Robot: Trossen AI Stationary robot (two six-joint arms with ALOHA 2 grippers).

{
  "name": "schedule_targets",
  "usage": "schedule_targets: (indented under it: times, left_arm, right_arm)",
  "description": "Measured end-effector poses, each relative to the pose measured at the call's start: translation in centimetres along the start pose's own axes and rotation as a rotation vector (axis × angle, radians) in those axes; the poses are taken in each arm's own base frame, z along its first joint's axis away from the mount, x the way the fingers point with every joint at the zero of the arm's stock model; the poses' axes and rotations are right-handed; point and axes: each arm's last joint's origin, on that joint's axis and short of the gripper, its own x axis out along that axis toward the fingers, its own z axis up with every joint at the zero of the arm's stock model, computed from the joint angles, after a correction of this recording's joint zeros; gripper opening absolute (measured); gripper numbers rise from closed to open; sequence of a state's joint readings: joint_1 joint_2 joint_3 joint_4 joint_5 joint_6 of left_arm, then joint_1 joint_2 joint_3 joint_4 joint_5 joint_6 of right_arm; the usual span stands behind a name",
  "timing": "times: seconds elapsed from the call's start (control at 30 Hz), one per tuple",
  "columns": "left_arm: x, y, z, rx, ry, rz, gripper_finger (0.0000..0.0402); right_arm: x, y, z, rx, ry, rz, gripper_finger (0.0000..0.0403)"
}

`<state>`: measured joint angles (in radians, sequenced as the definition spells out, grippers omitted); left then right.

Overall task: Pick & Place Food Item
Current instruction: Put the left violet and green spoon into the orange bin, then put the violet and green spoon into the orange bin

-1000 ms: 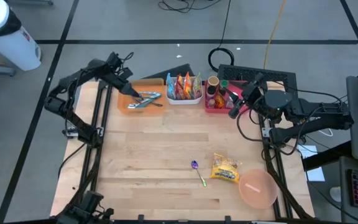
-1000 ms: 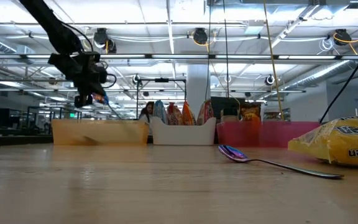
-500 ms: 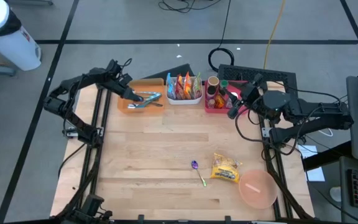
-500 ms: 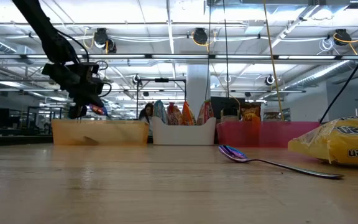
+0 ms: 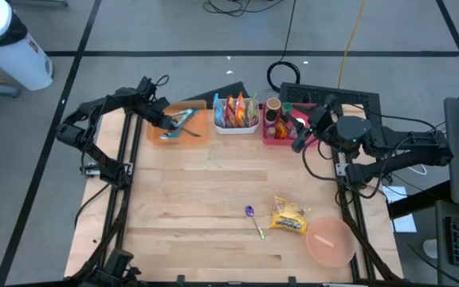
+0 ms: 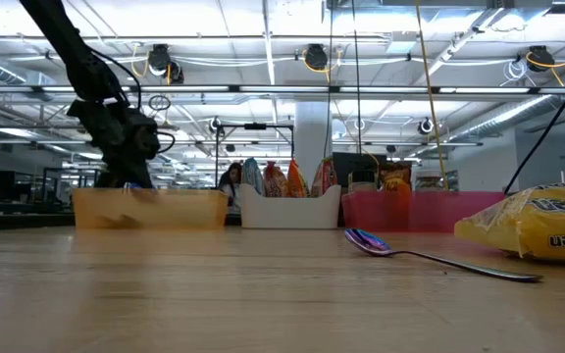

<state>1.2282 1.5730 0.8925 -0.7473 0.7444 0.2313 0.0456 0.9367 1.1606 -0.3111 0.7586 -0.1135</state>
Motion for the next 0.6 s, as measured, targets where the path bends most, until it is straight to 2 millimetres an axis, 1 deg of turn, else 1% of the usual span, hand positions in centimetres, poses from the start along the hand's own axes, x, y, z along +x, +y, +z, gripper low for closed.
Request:
schedule_targets:
  times: [0.1, 0.17, 0.43, 0.6]
  left_arm:
    - [0.0, -0.02, 0.02, 0.001, -0.003, -0.006, 0.0005]
    - [0.0, -0.01, 0.02, -0.002, -0.003, -0.004, 0.0013]
    - [-0.01, 0.24, -0.02, -0.06, 0.014, 0.079, 0.0073]
    - [0.0, 0.19, -0.02, -0.063, 0.011, 0.065, 0.0111]
  right_arm:
    - [0.0, 0.0, 0.0, -0.001, 0.0, 0.0, 0.0134]
    - [0.0, 0.0, 0.0, -0.001, 0.0, 0.0, 0.0134]
    - [0.0, 0.0, -0.01, -0.003, 0.001, 0.0, 0.0134]
    - [0.0, 0.0, -0.01, 0.0, 0.001, 0.0, 0.0134]
